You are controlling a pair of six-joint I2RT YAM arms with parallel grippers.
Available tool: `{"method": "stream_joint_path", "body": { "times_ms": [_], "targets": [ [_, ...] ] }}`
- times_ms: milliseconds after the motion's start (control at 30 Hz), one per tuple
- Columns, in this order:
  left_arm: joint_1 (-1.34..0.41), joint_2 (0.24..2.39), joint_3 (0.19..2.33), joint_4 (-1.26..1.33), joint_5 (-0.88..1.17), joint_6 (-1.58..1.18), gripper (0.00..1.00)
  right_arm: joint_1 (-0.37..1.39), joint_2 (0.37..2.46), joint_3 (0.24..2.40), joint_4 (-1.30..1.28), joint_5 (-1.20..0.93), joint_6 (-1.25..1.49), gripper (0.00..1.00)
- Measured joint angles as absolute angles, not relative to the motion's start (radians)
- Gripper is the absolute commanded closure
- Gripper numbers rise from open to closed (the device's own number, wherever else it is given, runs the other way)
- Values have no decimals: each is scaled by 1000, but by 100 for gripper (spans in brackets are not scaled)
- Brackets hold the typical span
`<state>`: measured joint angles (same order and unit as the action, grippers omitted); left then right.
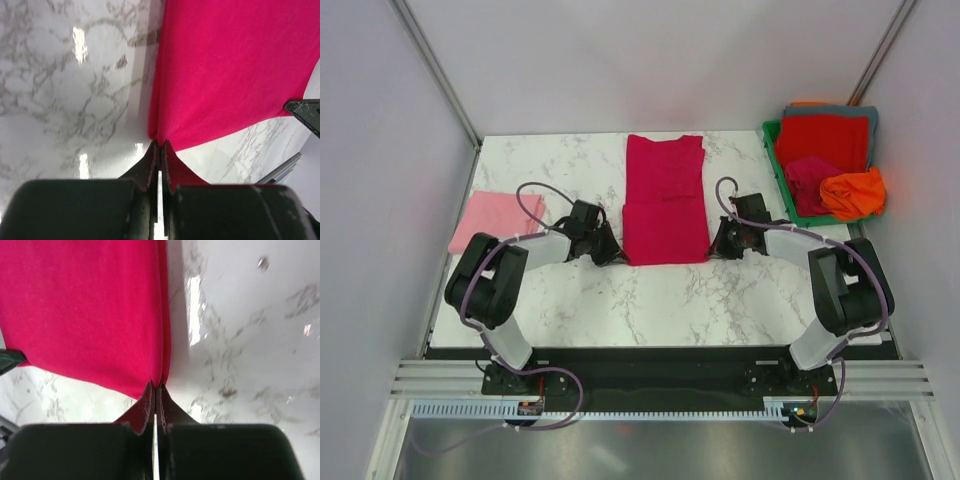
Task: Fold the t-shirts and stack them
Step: Fold the tshirt
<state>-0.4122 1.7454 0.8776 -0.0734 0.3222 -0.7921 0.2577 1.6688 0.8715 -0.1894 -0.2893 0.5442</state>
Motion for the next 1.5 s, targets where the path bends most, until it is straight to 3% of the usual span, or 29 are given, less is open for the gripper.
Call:
{"method": "stream_joint_path", "body": {
  "times_ms": [333, 467, 633, 800, 1367, 1400, 1433, 1467, 1500],
  "targets": [
    [-469, 1394, 709, -142, 326, -792, 98, 263, 1302, 718, -319, -366, 533, 100],
    [-472, 1287, 707, -217, 348, -791, 98, 263, 1142, 726, -404, -368, 526, 100],
    [-464, 1242, 796, -326, 359, -790, 98, 265, 1086, 830, -499, -346, 525, 100],
    [-416, 1303, 965, -383, 361, -780, 98, 264, 1209, 1005, -530, -311, 518, 100],
    [-259, 1956, 1637, -476, 445, -749, 97, 174, 1887, 1622, -539, -269, 529, 100],
    [-252, 2002, 1695, -480, 455, -750, 87, 169, 1926, 1663, -536, -269, 532, 95],
    [-245, 2065, 1768, -481, 464, -750, 74, 163, 2003, 1742, -539, -272, 539, 60],
    [-241, 2105, 1813, -475, 475, -751, 60, 157, 2035, 1771, -532, -274, 544, 46],
    [-235, 2172, 1890, -490, 485, -754, 26, 151, 2085, 1818, -535, -273, 554, 32]
  ]
}}
